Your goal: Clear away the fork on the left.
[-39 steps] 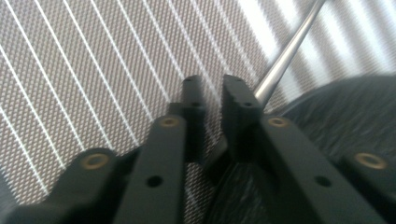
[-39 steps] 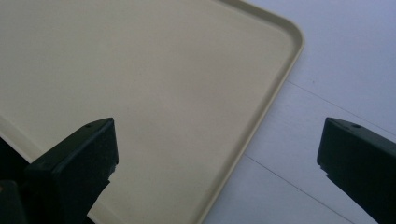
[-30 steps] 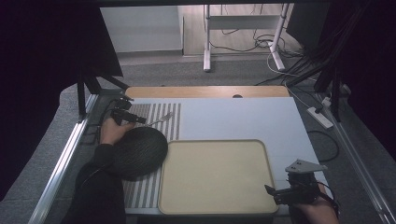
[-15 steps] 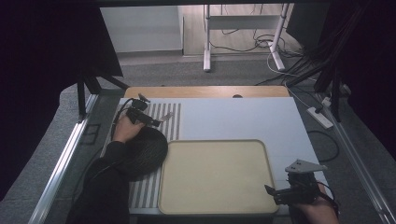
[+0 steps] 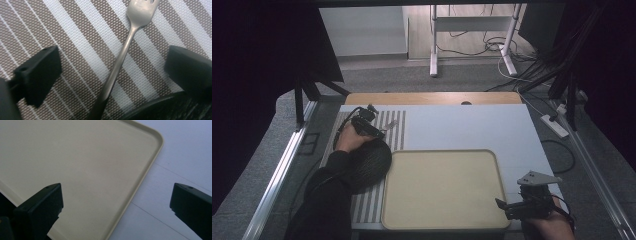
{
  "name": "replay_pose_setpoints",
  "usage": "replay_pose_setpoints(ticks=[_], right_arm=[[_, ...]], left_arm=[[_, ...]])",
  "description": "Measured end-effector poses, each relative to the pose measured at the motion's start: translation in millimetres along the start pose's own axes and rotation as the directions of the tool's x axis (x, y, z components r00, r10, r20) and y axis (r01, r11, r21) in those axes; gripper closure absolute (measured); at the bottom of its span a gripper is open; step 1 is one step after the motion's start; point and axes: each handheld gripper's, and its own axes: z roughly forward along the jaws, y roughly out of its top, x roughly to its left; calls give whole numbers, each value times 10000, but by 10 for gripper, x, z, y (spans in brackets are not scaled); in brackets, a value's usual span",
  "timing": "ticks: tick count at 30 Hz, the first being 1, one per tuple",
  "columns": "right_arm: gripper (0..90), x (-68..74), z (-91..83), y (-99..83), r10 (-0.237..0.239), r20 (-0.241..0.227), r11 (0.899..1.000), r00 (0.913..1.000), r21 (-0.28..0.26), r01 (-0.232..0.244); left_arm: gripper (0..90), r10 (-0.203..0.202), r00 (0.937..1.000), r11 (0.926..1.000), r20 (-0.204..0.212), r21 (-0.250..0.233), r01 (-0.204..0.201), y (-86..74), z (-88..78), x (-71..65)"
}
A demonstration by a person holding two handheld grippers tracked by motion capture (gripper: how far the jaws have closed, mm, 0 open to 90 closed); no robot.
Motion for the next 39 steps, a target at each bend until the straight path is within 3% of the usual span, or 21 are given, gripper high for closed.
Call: replay_pose_setpoints(ticks=[6,9,10,11,12,13,15,22,25,29,35,39], right_arm=[[0,3,4,1,1,-17,10000,10000,30,-1],[0,4,4,2,-24,-11,10000,10000,41,25],[0,4,4,2,-24,-11,10000,10000,41,25],[0,4,4,2,-23,-11,10000,10000,42,23],[0,3,5,2,-7,-15,10000,10000,49,7],[0,3,5,2,-7,-15,10000,10000,49,7],[0,3,4,1,-11,-20,10000,10000,35,11],[0,-1,4,2,16,-45,10000,10000,58,-15],[0,-2,6,2,45,-62,10000,10000,45,-44],[0,-3,7,2,55,-61,10000,10000,46,-54],[0,-6,10,4,91,-72,9999,9999,69,-91],[0,-2,8,4,43,-50,9999,10000,96,-42]], left_arm=[[383,153,9999,9992,13,-383,-153,-54,-86,58],[510,740,9972,9956,146,-593,-730,-77,-110,44],[574,740,9972,9956,146,-593,-730,-77,-110,44],[574,917,9956,9940,201,-618,-903,-81,-117,41],[718,1137,9929,9916,347,-661,-1112,-90,-122,42],[788,1137,9929,9916,347,-661,-1112,-90,-122,42],[814,1431,9892,9876,315,-693,-1407,-99,-125,53],[858,1401,9864,9876,866,-831,-1329,-111,-122,131],[859,1536,9869,9864,497,-668,-1502,-107,-145,168],[859,1322,9909,9895,244,-626,-1305,-127,-212,293],[859,1412,9894,9892,-355,-355,-1424,-170,-356,368],[859,1252,9914,9916,-385,-293,-1264,-208,-471,409]])
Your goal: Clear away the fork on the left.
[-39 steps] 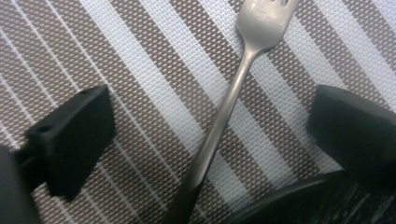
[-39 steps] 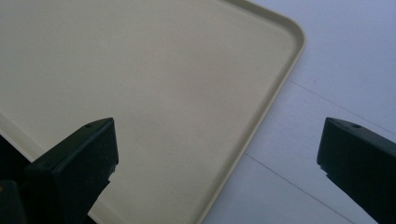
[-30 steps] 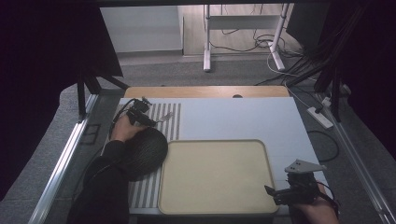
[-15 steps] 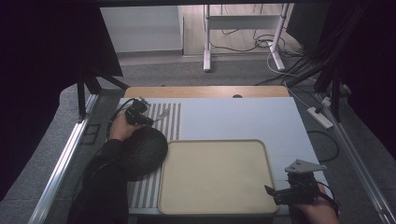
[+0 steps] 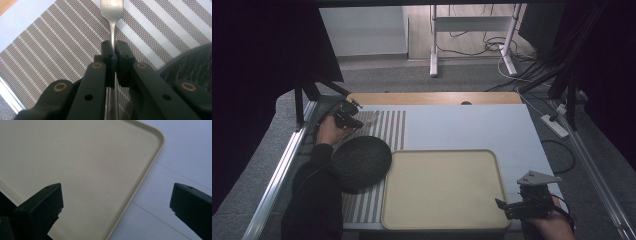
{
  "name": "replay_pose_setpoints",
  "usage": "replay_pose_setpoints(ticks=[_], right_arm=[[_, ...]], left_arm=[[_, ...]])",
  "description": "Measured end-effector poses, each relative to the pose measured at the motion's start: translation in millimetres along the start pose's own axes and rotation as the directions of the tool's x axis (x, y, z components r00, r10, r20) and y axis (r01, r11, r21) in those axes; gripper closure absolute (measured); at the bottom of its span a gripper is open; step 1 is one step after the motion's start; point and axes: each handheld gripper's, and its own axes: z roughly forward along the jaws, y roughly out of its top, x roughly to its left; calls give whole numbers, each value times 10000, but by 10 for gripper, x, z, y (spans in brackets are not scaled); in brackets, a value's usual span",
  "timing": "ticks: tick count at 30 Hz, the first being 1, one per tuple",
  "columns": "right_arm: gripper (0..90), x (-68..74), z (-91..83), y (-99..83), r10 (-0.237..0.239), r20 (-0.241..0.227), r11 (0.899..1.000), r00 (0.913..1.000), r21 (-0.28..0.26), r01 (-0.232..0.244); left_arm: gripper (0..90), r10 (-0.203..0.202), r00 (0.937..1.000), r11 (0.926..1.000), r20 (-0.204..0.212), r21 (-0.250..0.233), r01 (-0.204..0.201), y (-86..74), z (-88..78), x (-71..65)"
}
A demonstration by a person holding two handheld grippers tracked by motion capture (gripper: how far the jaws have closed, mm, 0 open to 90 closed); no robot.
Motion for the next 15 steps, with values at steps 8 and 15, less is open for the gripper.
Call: replay_pose_setpoints(ticks=[8,15], right_arm=[[0,1,0,1,-8,23,10000,10000,12,8],[0,3,3,1,-14,11,10000,10000,10,14]], left_arm=[[859,-470,9964,9987,711,-145,481,-111,-140,-53],[859,-710,9883,9972,1349,-145,737,-166,-167,-180]])
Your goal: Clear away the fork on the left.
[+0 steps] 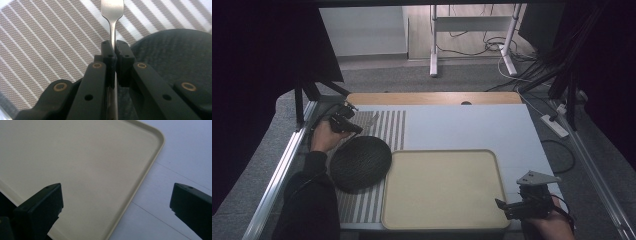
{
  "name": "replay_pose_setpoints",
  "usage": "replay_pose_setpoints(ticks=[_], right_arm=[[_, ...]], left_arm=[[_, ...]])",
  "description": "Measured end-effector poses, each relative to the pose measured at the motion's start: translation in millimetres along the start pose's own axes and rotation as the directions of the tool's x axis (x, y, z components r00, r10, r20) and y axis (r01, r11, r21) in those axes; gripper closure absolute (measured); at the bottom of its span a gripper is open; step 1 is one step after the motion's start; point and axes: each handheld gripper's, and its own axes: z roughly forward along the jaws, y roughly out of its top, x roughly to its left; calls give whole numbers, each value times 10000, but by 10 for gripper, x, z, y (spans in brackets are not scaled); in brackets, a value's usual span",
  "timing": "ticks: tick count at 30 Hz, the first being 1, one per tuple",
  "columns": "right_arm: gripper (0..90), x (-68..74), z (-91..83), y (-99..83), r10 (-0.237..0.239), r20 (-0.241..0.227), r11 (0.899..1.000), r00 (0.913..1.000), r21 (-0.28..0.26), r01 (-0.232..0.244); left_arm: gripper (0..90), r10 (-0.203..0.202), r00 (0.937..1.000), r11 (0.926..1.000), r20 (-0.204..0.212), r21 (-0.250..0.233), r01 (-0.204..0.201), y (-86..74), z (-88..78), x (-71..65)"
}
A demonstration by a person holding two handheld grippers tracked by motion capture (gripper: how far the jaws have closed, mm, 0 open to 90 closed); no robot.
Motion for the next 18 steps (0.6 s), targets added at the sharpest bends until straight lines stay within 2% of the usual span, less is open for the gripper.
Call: replay_pose_setpoints(ticks=[4,6,10,16,18], right_arm=[[0,-1,-3,0,-11,22,10000,10000,9,11],[0,1,-2,0,13,7,10000,10000,-27,-13],[0,3,-4,-1,-14,5,10000,10000,-34,14],[0,3,-7,-3,-32,-1,10000,10000,-73,32],[0,4,-9,-3,-49,-6,10000,10000,-79,49]], left_arm=[[858,-18,9995,10000,301,14,18,-53,24,-81],[859,-6,9995,9998,322,188,0,-71,38,-125],[858,-12,9988,9999,480,142,5,-97,27,-185],[858,-77,9984,9999,568,71,73,-139,-1,-353],[858,-79,9980,10000,627,46,76,-169,-16,-452]])
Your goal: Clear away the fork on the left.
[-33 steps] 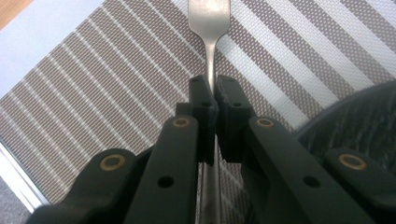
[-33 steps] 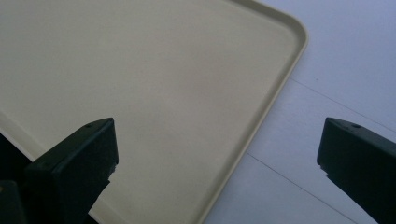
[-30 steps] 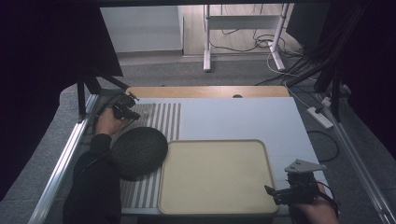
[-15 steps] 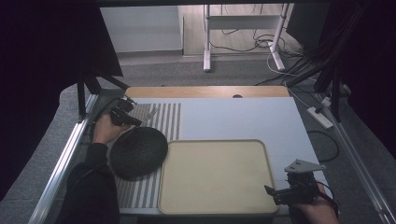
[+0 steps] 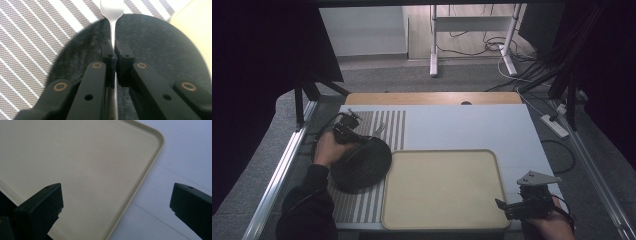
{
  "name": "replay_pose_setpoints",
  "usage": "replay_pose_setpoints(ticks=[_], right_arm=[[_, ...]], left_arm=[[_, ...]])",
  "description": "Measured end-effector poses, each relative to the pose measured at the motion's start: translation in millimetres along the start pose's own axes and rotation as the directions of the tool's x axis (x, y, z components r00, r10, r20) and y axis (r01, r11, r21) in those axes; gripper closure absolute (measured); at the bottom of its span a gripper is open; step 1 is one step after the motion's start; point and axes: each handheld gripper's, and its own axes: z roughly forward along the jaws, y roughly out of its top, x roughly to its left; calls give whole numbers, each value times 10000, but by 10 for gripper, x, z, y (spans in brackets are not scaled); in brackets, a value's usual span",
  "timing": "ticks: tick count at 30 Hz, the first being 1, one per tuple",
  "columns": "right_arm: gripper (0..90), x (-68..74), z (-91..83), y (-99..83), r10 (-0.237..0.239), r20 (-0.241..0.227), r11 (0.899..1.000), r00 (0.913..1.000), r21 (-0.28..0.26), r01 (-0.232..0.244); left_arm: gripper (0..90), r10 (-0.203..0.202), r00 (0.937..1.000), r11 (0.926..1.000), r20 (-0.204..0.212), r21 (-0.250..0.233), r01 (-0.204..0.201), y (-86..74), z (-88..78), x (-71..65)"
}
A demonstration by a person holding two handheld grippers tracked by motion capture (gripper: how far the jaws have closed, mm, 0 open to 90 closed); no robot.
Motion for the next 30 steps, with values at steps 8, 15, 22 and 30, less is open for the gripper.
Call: replay_pose_setpoints(ticks=[8,15,22,30], right_arm=[[0,4,-2,0,-28,-14,10000,10000,-2,28],[0,9,-4,0,-103,5,9999,9999,8,103],[0,17,-1,1,-160,1,9999,9999,33,160],[0,19,-3,0,-173,-25,9998,9998,41,173]], left_arm=[[857,116,9999,9998,1,152,-116,-73,23,-273],[858,233,9994,9997,237,-77,-232,-163,37,-590],[858,336,9991,9994,276,-3,-336,-187,57,-848],[858,133,9990,9999,424,41,-135,-251,49,-1076]])
